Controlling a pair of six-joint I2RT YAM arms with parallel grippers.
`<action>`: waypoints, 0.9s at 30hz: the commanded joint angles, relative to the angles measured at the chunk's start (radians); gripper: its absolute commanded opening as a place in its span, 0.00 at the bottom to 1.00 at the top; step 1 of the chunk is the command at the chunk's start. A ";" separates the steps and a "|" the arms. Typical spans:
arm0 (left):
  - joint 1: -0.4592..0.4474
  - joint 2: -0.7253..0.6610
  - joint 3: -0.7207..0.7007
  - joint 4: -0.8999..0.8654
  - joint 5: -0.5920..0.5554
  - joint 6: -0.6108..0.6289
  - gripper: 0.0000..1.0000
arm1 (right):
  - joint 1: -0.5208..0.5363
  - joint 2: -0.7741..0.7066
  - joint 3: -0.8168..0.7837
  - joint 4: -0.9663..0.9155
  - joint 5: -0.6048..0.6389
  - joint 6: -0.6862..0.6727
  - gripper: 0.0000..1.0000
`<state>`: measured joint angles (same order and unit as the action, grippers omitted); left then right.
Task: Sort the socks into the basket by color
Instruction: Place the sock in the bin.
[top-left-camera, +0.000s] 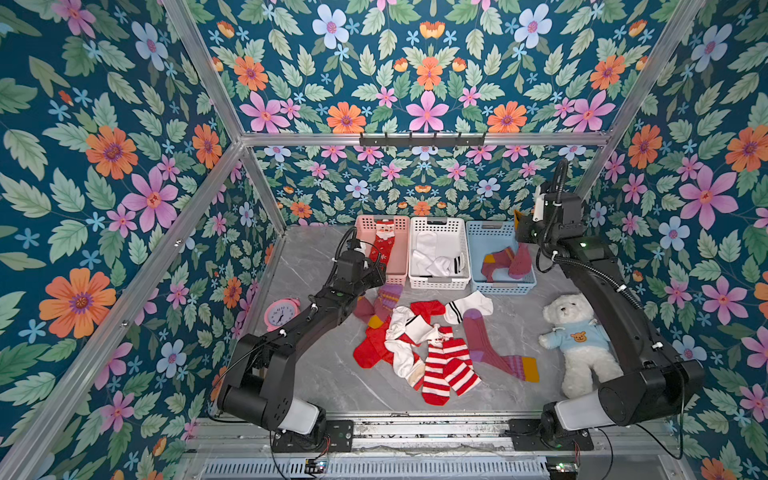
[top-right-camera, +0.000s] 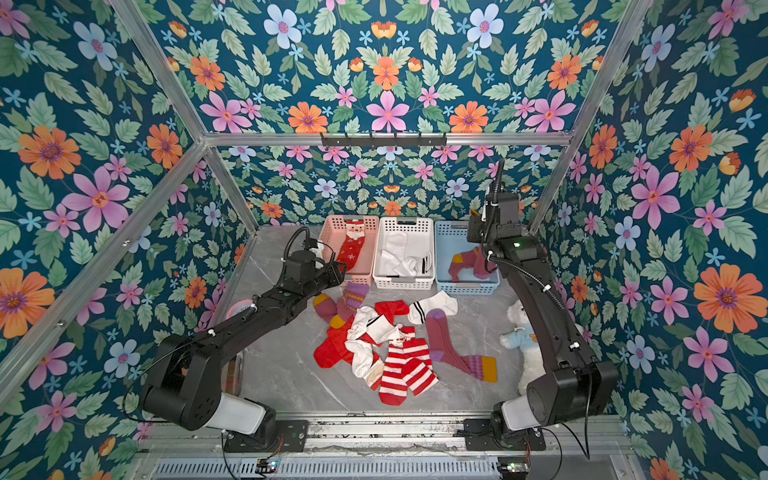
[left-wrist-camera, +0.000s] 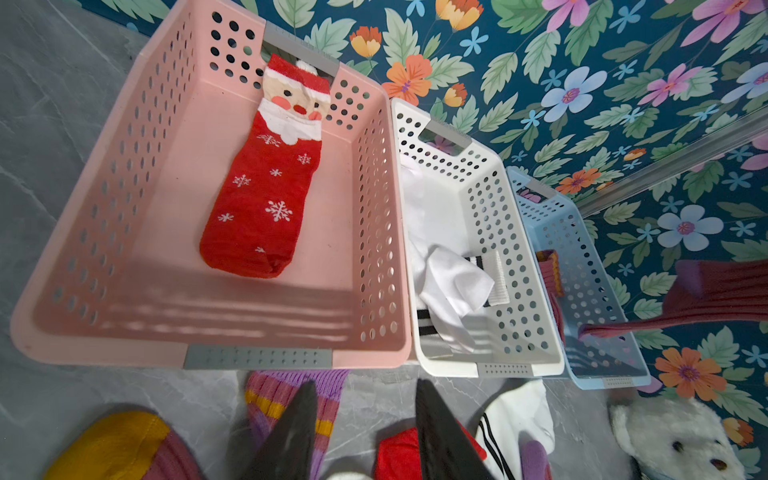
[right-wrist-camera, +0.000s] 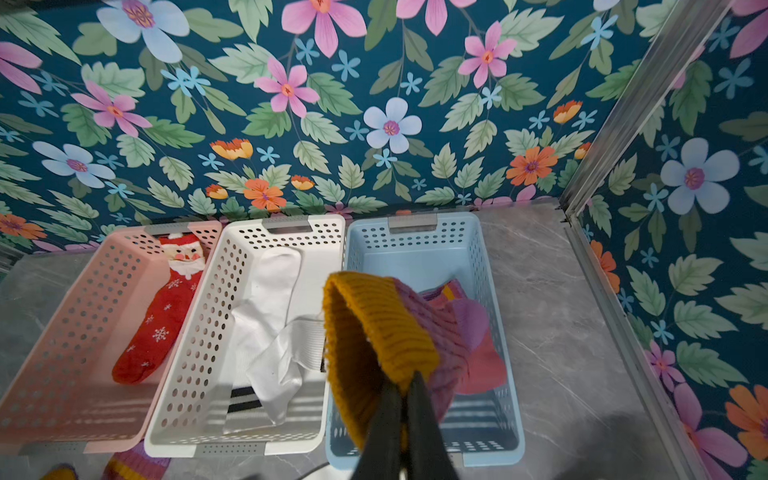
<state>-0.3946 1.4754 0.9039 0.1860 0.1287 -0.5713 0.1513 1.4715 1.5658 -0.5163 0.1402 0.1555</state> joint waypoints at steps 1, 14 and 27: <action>0.000 0.005 0.009 0.000 -0.006 0.008 0.42 | -0.008 0.029 -0.017 0.042 -0.019 0.012 0.00; 0.001 0.000 0.000 -0.026 -0.019 0.010 0.42 | -0.038 0.285 0.056 0.073 -0.079 0.051 0.00; 0.000 -0.047 -0.036 -0.049 -0.042 0.016 0.43 | -0.052 0.563 0.236 0.057 -0.169 0.096 0.00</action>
<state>-0.3946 1.4380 0.8719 0.1478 0.1032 -0.5678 0.0986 1.9984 1.7699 -0.4545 0.0029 0.2329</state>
